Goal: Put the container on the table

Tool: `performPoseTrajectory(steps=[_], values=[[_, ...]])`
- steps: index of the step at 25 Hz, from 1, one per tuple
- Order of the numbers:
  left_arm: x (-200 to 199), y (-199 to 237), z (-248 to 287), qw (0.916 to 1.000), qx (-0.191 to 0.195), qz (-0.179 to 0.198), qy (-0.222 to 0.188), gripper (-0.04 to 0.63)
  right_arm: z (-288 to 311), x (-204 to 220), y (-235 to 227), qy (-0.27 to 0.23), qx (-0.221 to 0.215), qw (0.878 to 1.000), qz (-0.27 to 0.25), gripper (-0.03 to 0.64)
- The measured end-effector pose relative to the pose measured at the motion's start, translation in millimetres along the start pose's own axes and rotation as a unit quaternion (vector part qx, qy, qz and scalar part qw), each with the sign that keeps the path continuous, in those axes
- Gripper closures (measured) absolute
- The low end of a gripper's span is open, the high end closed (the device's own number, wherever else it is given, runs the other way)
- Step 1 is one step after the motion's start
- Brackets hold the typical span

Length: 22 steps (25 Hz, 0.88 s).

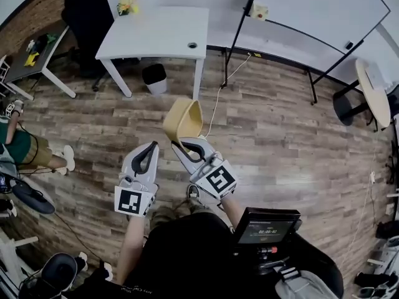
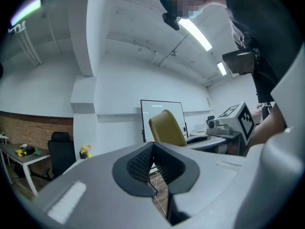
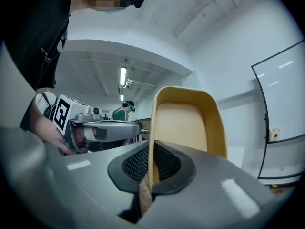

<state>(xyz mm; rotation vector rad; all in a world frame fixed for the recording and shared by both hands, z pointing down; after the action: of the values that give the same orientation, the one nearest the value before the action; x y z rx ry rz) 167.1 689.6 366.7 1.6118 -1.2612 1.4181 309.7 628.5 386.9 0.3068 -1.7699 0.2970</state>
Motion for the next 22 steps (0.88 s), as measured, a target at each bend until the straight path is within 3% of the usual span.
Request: performPoseTrajectory(steps=[5, 10, 22], values=[[7, 13, 28, 0.9999, -0.003, 0.005, -0.016, 0.594, 18, 3, -31, 0.003, -0.007, 1.000, -0.015, 0.598], [26, 42, 40, 0.9996, 0.000, -0.015, -0.024, 0.594, 44, 5, -49, 0.013, 0.004, 0.999, -0.032, 0.598], [34, 199, 30, 0.9964, 0.011, -0.058, -0.061, 0.594, 198, 11, -28, 0.041, 0.021, 0.997, -0.065, 0.598]])
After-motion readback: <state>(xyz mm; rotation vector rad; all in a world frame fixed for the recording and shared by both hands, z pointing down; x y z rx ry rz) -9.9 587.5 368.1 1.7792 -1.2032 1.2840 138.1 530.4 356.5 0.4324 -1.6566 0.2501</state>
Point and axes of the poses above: the fingertips, and each gripper's own axes: z forward along the fingers, y to its left, x out of its underside, the point moved 8 cm from there along -z, backward along the fingers, and after that the axes turned 14 degrees about -y, right-handed, at the moved point
